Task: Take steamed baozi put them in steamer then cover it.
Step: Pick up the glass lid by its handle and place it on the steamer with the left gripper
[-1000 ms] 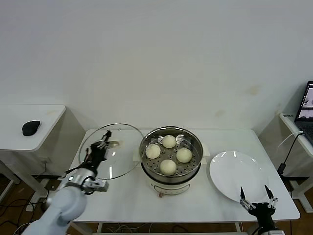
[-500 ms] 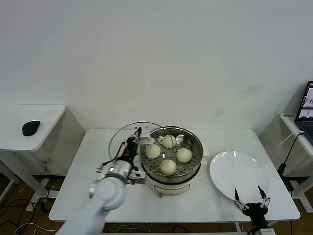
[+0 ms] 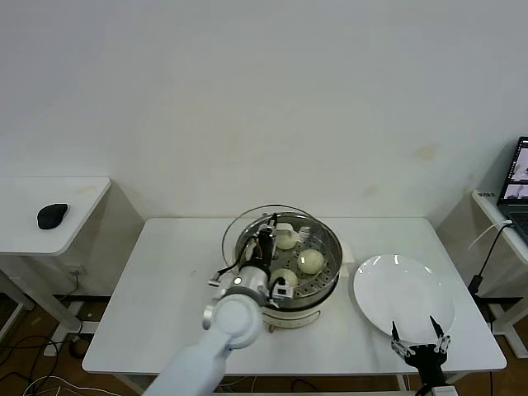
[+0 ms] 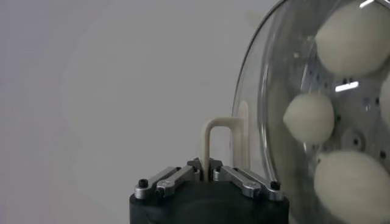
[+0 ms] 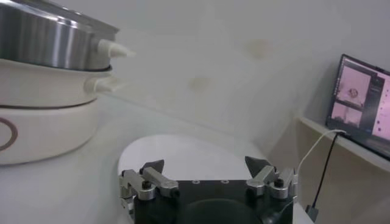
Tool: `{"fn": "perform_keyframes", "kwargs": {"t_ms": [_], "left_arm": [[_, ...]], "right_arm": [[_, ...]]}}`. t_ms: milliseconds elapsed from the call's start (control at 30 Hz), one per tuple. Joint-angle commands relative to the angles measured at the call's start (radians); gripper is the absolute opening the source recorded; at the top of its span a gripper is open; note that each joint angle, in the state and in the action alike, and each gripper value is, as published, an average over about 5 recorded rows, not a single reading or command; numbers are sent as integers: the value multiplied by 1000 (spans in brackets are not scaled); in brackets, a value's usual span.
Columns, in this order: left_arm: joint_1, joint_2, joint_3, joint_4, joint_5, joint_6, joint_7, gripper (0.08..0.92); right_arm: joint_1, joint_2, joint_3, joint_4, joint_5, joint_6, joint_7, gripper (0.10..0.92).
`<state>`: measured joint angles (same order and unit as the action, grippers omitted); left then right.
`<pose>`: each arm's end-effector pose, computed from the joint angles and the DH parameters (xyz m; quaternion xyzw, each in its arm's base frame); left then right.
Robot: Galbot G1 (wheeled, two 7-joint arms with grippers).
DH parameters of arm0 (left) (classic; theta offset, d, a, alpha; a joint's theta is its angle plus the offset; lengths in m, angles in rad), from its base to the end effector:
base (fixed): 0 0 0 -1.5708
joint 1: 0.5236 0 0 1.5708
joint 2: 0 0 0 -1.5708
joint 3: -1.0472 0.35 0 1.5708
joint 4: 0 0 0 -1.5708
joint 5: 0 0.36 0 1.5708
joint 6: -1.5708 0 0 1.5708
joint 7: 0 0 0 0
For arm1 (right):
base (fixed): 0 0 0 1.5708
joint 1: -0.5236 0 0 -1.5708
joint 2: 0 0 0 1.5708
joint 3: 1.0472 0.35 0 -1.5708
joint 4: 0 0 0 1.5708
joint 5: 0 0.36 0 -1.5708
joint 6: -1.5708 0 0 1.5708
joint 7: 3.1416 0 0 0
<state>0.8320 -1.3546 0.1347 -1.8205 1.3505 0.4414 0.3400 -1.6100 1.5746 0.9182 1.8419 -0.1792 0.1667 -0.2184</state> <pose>0.3338 -0.1524 -0.2349 0.1136 0.7110 0.6898 0.0761 0.1352 -0.1324 -0.3858 -0.0457 -0.9800 0.1679 0.0969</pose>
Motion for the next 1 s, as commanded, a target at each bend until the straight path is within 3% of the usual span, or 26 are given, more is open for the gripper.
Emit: {"fn": "perform_keyframes", "kwargs": {"t_ms": [33, 1000], "left_arm": [[-14, -107, 41, 62, 66, 10, 20, 142], [8, -111, 2, 112, 78, -17, -12, 142]], "right_arm": [[-1, 1, -4, -9, -7, 2, 2, 823], [-6, -1, -20, -29, -17, 14, 4, 823]]}}
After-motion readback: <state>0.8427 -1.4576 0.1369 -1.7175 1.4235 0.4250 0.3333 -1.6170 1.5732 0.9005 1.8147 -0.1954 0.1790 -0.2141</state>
